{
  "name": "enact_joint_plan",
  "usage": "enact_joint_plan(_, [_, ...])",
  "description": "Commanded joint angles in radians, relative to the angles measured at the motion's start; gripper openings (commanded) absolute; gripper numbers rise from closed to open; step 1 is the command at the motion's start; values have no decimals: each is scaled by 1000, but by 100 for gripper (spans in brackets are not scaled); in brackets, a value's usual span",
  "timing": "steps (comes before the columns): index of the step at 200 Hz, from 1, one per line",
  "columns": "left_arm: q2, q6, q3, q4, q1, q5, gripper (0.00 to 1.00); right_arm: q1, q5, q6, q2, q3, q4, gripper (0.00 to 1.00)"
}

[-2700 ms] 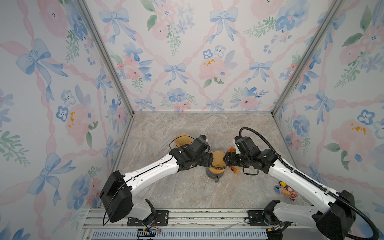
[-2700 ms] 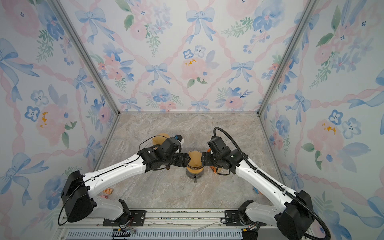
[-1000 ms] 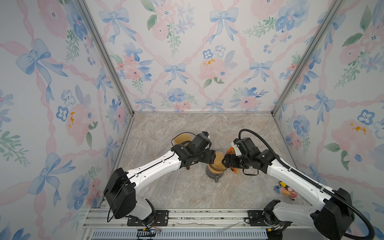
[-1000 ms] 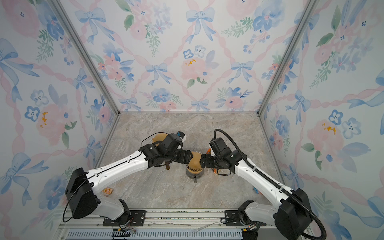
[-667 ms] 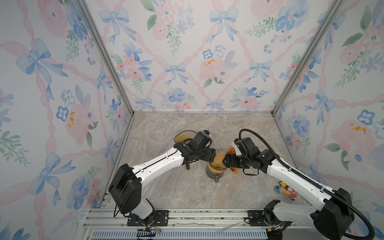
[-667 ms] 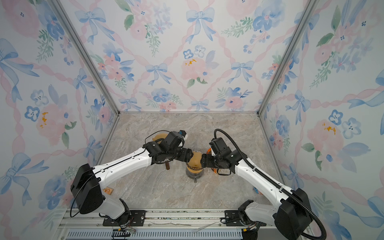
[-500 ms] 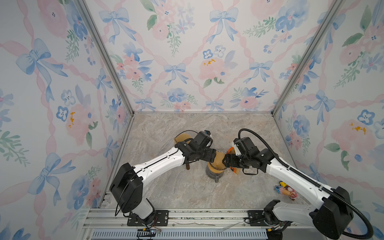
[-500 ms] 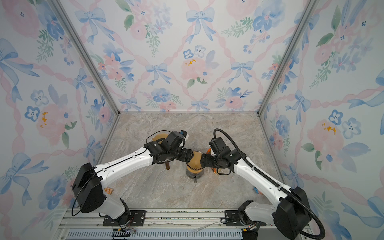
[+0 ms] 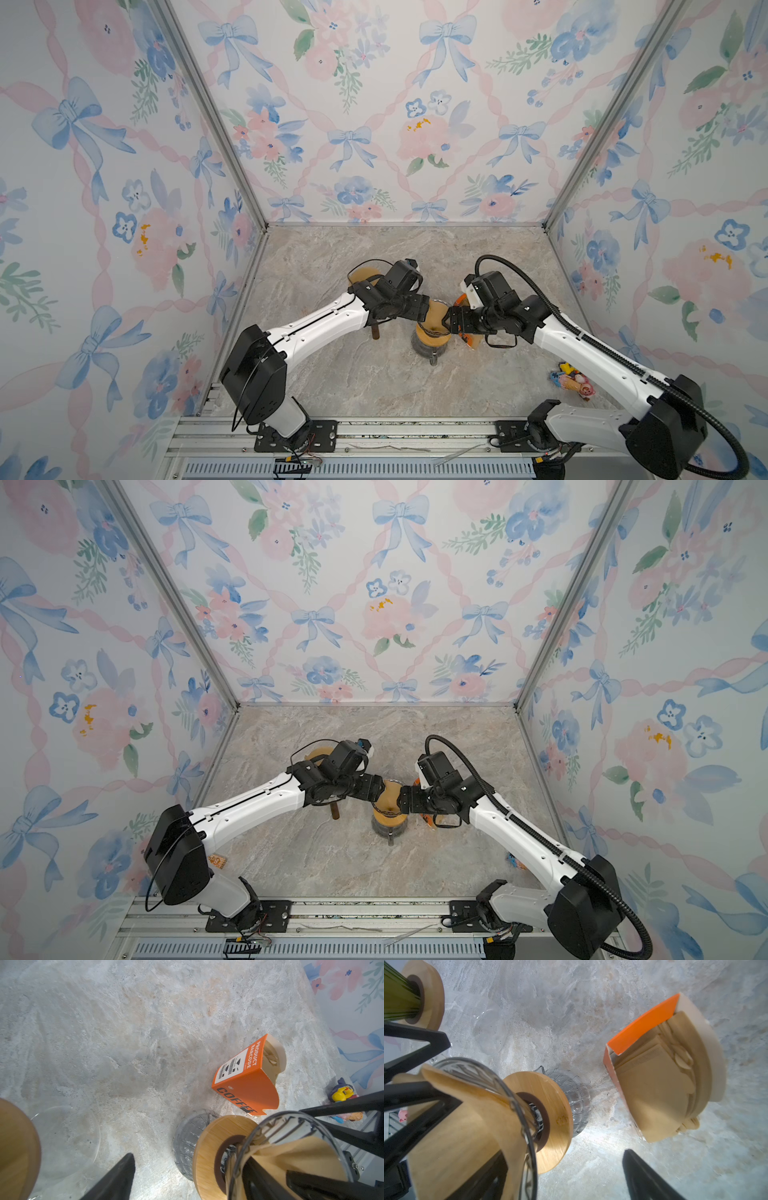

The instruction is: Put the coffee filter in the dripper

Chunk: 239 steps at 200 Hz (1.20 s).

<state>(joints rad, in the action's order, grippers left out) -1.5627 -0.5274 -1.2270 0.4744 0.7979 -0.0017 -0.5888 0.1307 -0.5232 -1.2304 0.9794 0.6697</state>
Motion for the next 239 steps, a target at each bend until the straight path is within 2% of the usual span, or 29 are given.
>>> enact_joint_plan(1, [-23,-12,-22,15,-8,3,81,22,-8,14,-7,42,29,89])
enact_joint_plan(58, [0,-14,-20,14,-7,33,82,40,0,15,-22,35,30,88])
enact_joint_plan(129, [45,47,-17,12,-8,104,84,36,-5,11,-5,19,27,88])
enact_joint_plan(239, [-43,44,-75,13,-8,26,83,30,-6,12,-3,21,30,88])
